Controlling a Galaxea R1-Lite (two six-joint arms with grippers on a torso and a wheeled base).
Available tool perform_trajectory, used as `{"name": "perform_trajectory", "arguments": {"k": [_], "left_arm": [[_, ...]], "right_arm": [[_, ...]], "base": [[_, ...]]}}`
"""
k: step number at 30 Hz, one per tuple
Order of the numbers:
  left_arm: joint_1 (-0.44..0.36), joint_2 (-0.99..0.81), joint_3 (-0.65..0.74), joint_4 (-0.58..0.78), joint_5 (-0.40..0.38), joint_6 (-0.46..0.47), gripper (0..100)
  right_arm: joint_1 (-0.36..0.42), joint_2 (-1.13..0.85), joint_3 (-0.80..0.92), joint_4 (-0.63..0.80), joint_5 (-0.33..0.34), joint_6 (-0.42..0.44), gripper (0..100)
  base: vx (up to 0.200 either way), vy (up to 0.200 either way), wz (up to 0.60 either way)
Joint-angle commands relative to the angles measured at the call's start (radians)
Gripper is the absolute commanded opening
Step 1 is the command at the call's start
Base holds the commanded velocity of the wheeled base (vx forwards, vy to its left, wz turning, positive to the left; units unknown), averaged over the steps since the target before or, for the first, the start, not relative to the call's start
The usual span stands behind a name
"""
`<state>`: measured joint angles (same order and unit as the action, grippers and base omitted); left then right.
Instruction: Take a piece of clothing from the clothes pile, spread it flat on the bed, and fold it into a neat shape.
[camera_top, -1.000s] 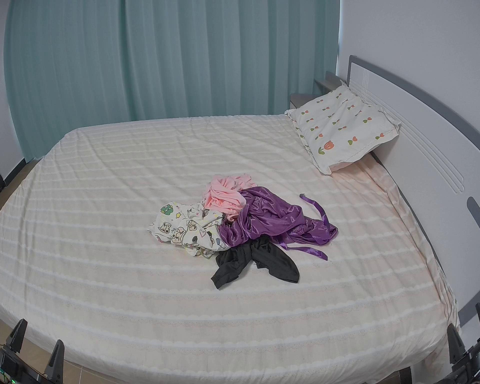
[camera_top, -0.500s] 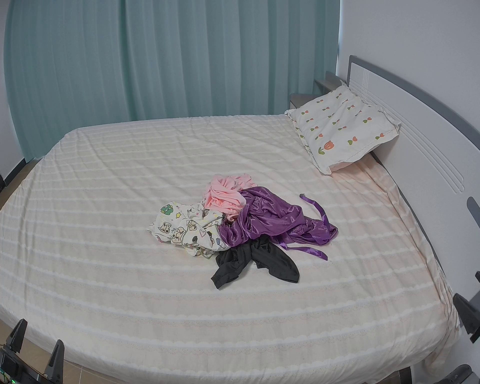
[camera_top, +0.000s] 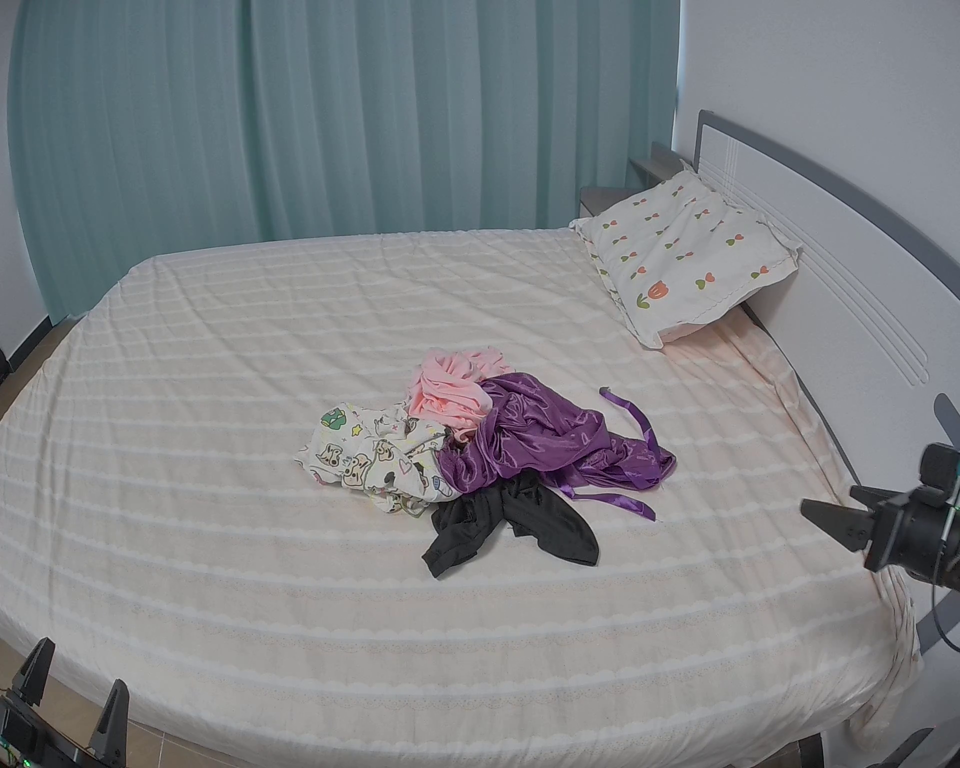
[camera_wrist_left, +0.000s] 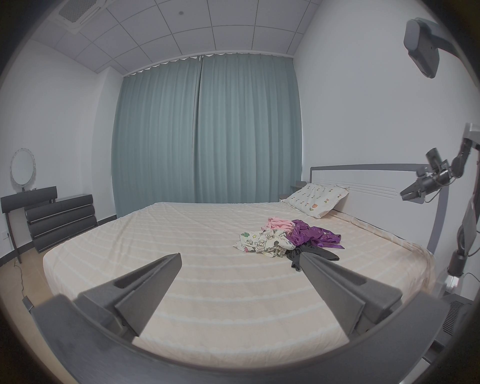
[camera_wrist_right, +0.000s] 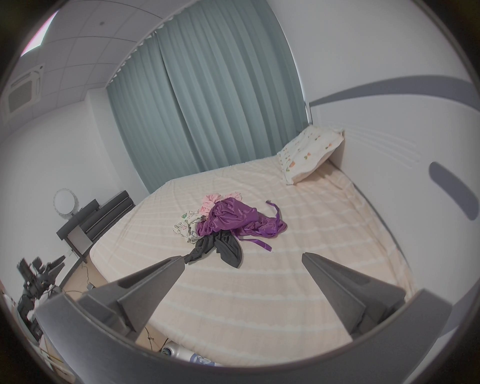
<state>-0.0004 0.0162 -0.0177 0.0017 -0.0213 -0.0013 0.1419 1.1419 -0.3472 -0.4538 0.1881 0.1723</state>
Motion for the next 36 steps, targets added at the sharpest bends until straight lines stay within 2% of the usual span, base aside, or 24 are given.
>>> {"name": "perform_trajectory", "arguments": {"k": [1, 6, 8, 13, 19, 25, 36], "left_arm": [[0.0, -0.016, 0.016, 0.0, 0.0, 0.0, 100], [0.0, -0.016, 0.016, 0.0, 0.001, 0.0, 100], [0.0, -0.016, 0.016, 0.0, 0.0, 0.0, 100], [0.0, -0.016, 0.016, 0.0, 0.0, 0.0, 100], [-0.001, -0.016, 0.016, 0.0, 0.001, 0.0, 100], [0.0, -0.016, 0.016, 0.0, 0.0, 0.0, 100], [0.0, -0.016, 0.016, 0.0, 0.0, 0.0, 100]], "right_arm": [[0.208, 0.768, -0.242, -0.327, -0.127, 0.171, 100], [0.242, 0.912, -0.365, -0.329, -0.153, 0.228, 100], [0.252, 1.004, -0.447, -0.325, -0.176, 0.282, 100], [0.26, 1.121, -0.552, -0.315, -0.182, 0.317, 100], [0.285, 1.242, -0.651, -0.313, -0.185, 0.332, 100], [0.298, 1.34, -0.753, -0.298, -0.222, 0.331, 100], [0.315, 1.443, -0.9, -0.243, -0.249, 0.331, 100]], "base": [[0.0, 0.0, 0.0], [0.0, 0.0, 0.0], [0.0, 0.0, 0.0], [0.0, 0.0, 0.0], [0.0, 0.0, 0.0], [0.0, 0.0, 0.0], [0.0, 0.0, 0.0]]}}
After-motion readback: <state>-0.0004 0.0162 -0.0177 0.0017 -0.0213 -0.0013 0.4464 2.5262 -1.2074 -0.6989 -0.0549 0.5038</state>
